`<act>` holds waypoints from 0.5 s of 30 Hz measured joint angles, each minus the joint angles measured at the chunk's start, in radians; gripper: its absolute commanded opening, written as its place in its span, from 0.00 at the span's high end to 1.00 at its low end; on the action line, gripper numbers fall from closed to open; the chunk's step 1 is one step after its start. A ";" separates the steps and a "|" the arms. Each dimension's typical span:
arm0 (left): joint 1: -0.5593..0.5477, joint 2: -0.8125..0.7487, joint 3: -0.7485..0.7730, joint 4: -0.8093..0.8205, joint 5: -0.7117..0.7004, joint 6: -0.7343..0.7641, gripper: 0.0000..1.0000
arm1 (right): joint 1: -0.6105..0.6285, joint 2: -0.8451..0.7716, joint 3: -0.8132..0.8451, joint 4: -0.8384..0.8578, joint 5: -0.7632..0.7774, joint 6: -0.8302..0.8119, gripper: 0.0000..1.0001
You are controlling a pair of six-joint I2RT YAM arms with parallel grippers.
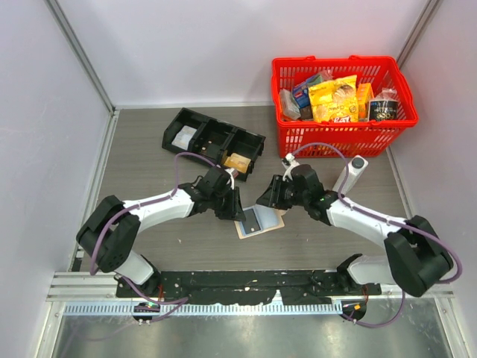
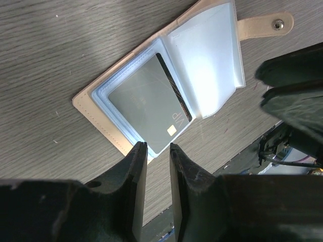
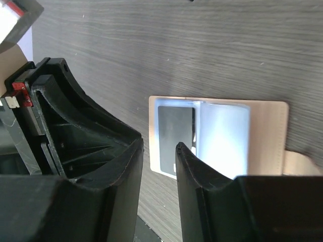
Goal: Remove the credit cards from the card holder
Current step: Remove the credit card from the card holder.
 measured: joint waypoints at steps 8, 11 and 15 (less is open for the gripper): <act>0.000 0.034 0.000 0.008 -0.002 0.000 0.76 | 0.005 0.188 -0.005 0.148 -0.135 0.064 0.63; 0.000 0.049 0.000 0.010 -0.003 0.001 0.76 | 0.003 0.237 -0.029 0.180 -0.156 0.073 0.64; 0.000 0.072 -0.001 0.011 -0.003 0.003 0.78 | -0.011 0.266 -0.087 0.213 -0.175 0.080 0.63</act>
